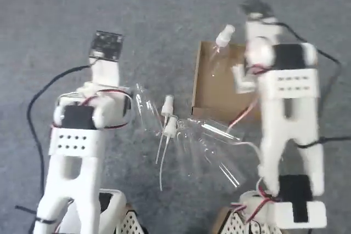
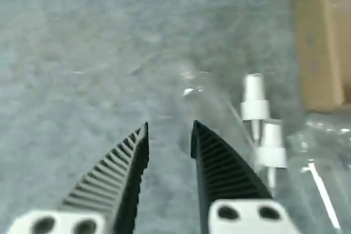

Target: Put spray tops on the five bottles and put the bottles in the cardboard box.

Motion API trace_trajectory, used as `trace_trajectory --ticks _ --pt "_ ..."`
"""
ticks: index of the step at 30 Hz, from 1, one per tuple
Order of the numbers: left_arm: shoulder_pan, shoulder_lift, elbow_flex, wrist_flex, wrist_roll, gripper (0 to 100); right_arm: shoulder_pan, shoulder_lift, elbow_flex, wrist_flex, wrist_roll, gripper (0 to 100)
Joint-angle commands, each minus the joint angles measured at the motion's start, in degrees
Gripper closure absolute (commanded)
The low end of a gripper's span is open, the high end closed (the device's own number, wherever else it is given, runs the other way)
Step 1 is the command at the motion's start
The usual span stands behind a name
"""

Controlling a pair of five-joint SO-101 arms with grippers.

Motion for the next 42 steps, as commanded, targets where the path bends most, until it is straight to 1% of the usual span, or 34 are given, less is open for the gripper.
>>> trace_trajectory --ticks 1,4,7,13,17,21,26,28,31,34,36,38,40,42 --pt "4.48 0.18 1.27 -3.08 1.49 88 12.7 -4.09 7.3 -6.29 5.98 77.9" --pt "5.19 0.18 1.27 -3.52 1.49 88 18.68 -3.65 13.45 -13.76 8.44 77.9" --pt "5.19 1.41 1.1 -3.52 1.49 88 22.46 -3.47 19.69 -21.76 8.97 77.9" --pt "5.19 10.99 0.92 -7.91 1.58 88 24.84 -3.03 29.19 -32.48 8.18 77.9" --pt "5.19 16.88 -2.15 -8.79 5.01 88 26.86 1.36 29.54 -37.14 4.66 77.9" --pt "5.27 21.98 -4.88 -9.05 6.77 88 28.7 8.22 26.55 -37.67 4.31 77.9" --pt "5.27 25.05 -6.29 -8.88 8.44 88 29.93 13.85 23.3 -37.67 4.13 77.8" --pt "5.27 25.05 -6.37 -8.88 9.49 86 29.85 14.99 22.86 -37.67 4.13 77.8" --pt "5.27 25.05 -6.46 -8.88 8.97 81 29.76 15.25 22.86 -37.93 4.04 77.8" --pt "5.01 24.88 -6.64 -8.97 8.7 81 29.67 15.08 21.71 -37.41 4.04 77.8" --pt "4.57 24.97 -7.52 -8.79 9.05 81 28.97 13.85 19.34 -34.59 2.55 77.8" --pt "2.55 24.35 -8.04 -8.44 9.14 81 26.68 11.38 16.7 -30.29 1.67 77.8" --pt "-1.14 22.51 -9.1 -7.91 9.14 81 22.02 7.69 14.33 -25.89 1.23 77.8" --pt "-5.1 19.43 -9.54 -7.38 8.62 81 15.87 3.74 12.66 -22.11 0.26 77.8"
